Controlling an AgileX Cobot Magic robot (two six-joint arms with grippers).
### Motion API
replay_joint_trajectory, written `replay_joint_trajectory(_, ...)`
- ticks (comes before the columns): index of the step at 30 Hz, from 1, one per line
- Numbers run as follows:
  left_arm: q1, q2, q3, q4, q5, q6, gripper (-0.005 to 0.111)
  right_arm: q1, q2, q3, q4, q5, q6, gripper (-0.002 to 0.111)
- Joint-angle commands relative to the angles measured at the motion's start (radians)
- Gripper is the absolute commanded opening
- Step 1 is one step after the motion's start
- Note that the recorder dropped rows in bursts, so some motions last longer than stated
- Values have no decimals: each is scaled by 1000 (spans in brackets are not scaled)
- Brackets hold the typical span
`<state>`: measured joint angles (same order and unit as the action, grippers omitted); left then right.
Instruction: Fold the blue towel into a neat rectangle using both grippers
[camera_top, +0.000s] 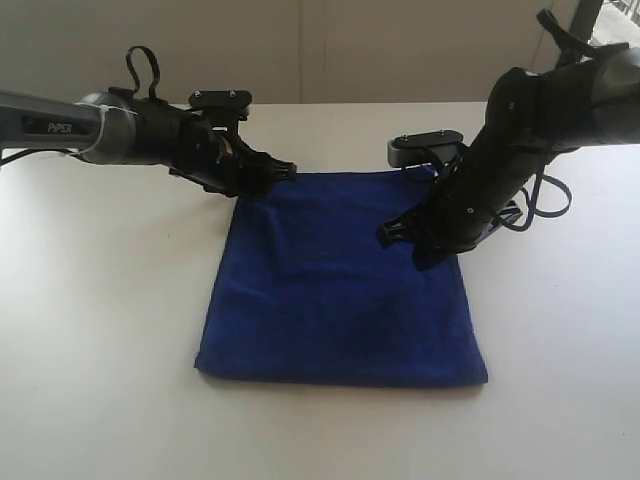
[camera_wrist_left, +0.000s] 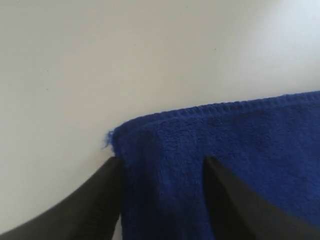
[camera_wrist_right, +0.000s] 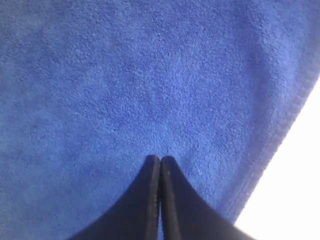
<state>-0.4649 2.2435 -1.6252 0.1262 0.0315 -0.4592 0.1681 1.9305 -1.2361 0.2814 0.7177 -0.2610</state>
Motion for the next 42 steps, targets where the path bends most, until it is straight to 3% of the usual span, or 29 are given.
replay_joint_trajectory(1, 2, -21, -4, 3, -21, 18, 66, 0, -13, 2, -3, -1, 2, 0)
replay_joint_trajectory(5, 2, -62, -4, 5, 41, 82, 65, 0, -16, 2, -3, -6, 2, 0)
replay_joint_trajectory(8, 2, -96, -4, 5, 153, 154, 58, 0, -36, 2, -3, -11, 2, 0)
replay_joint_trajectory(18, 0, -173, 3, -22, 481, 225, 0, 0, -155, 2, -5, -14, 2, 0)
replay_joint_trajectory(31, -167, -228, 120, 3, 584, 257, 0, 0, -164, 123, 11, 8, 2, 0)
replay_joint_trajectory(42, -187, -372, 350, 10, 504, 157, 0, 0, -339, 297, 39, -58, 31, 0)
